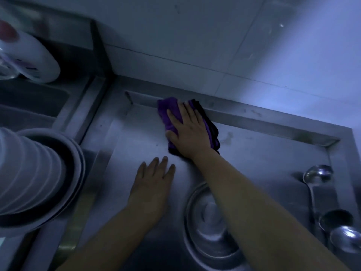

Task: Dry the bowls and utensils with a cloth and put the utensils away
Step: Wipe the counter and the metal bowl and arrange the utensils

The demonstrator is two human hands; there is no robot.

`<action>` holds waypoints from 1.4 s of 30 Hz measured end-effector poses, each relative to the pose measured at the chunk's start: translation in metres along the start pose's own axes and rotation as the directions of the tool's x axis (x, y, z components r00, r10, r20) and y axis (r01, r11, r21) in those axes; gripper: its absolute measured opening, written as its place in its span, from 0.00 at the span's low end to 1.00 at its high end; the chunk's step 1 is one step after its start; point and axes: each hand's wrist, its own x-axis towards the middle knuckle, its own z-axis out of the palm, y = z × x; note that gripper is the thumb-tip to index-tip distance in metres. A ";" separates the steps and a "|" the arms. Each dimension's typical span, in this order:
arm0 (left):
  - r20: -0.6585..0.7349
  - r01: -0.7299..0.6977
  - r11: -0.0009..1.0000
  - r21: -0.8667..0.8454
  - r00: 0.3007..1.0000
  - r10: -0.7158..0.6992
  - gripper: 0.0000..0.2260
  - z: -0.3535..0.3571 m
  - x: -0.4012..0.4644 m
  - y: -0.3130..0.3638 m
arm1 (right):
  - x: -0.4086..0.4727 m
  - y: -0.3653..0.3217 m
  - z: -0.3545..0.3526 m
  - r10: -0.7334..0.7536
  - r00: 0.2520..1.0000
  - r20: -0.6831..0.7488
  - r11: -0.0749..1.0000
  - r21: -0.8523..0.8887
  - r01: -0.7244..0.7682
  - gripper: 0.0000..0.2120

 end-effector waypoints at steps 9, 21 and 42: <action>0.072 -0.024 0.999 0.044 0.997 0.020 0.43 -0.009 0.037 0.060 | -0.091 0.134 -0.017 0.375 0.927 -0.004 0.927 0.023 -0.375 0.33; 0.094 -0.023 0.997 0.078 0.995 0.016 0.41 -0.008 0.039 0.066 | -0.156 0.143 -0.016 0.694 0.718 0.060 0.720 -0.011 -0.694 0.32; 0.057 -0.049 0.994 0.094 0.997 0.044 0.34 -0.006 0.042 0.067 | -0.165 0.158 -0.017 0.634 0.769 0.083 0.772 -0.006 -0.636 0.33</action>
